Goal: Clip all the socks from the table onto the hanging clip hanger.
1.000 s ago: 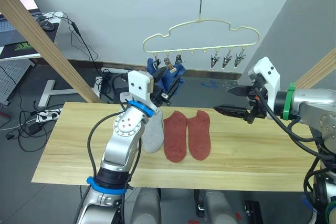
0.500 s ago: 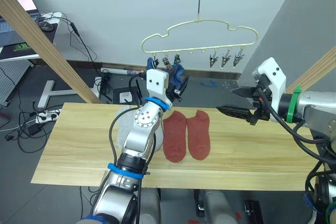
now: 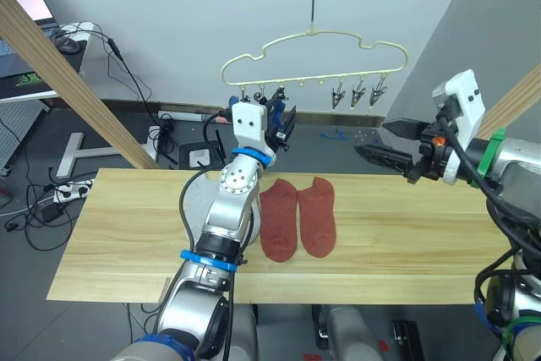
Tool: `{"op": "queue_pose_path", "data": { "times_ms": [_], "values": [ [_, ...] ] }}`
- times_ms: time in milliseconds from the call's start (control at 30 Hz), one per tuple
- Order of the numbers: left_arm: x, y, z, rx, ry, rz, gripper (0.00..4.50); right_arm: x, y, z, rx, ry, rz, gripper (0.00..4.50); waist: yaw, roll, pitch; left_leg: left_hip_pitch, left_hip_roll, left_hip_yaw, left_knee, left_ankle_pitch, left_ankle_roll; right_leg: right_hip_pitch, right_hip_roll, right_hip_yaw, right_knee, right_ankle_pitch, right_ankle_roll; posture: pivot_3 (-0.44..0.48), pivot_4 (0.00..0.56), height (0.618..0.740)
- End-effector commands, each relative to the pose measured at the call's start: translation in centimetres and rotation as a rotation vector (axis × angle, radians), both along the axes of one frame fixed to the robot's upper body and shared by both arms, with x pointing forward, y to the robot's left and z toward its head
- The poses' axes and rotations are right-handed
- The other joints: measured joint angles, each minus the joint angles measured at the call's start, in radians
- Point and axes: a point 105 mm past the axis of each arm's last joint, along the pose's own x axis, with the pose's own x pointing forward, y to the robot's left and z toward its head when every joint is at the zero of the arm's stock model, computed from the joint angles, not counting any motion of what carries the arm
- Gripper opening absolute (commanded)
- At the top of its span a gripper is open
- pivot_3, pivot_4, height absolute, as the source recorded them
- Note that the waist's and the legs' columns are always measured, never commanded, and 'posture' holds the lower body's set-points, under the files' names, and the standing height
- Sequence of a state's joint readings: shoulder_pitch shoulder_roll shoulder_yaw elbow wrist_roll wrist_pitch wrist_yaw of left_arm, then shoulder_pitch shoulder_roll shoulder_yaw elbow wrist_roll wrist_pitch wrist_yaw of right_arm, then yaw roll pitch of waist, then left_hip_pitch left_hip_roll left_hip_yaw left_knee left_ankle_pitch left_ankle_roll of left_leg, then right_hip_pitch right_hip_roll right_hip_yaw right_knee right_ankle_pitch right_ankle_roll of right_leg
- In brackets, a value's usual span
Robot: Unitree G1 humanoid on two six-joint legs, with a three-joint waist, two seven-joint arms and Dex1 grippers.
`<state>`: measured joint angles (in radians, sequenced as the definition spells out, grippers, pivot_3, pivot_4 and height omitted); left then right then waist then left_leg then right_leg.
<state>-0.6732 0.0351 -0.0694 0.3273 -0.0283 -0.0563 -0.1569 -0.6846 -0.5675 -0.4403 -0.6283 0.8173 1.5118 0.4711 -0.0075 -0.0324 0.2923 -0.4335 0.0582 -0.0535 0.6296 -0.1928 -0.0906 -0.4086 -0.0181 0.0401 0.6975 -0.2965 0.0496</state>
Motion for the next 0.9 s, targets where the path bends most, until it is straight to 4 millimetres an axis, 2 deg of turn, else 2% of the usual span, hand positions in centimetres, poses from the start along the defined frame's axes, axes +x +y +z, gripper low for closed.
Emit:
{"op": "queue_pose_path", "data": {
  "times_ms": [33,300,567,900],
  "values": [
    [0.0,0.0,1.7,-0.021,-0.068,0.011,2.48,-0.8,-0.3,1.8,0.032,-0.099,-0.013,4.47,0.0,0.0,0.0,0.0,0.0,0.0,0.0,0.0,0.0,0.0,0.0,0.0,0.0,0.0,0.0,-0.061,0.194,0.74],
    [0.4,0.7,1.1,0.019,-0.075,0.059,2.48,-1.1,-0.5,1.8,0.042,-0.103,-0.024,4.47,-0.014,0.002,-0.005,0.0,0.0,0.0,0.0,0.0,0.0,0.0,0.0,0.0,0.0,0.0,0.0,-0.07,0.191,0.74],
    [-0.1,0.7,0.2,0.061,-0.061,0.05,2.48,-1.0,-0.7,1.6,0.045,-0.096,-0.031,4.47,-0.025,0.004,-0.007,0.0,0.0,0.0,0.0,0.0,0.0,0.0,0.0,0.0,0.001,0.0,0.0,-0.067,0.191,0.74],
    [0.3,1.1,1.6,0.018,-0.09,0.087,2.48,-0.9,-0.7,1.5,0.046,-0.094,-0.033,4.47,-0.025,0.004,-0.008,0.0,0.0,0.0,0.0,0.0,0.001,0.0,0.0,0.001,0.001,0.0,0.0,-0.066,0.19,0.74]
  ]
}}
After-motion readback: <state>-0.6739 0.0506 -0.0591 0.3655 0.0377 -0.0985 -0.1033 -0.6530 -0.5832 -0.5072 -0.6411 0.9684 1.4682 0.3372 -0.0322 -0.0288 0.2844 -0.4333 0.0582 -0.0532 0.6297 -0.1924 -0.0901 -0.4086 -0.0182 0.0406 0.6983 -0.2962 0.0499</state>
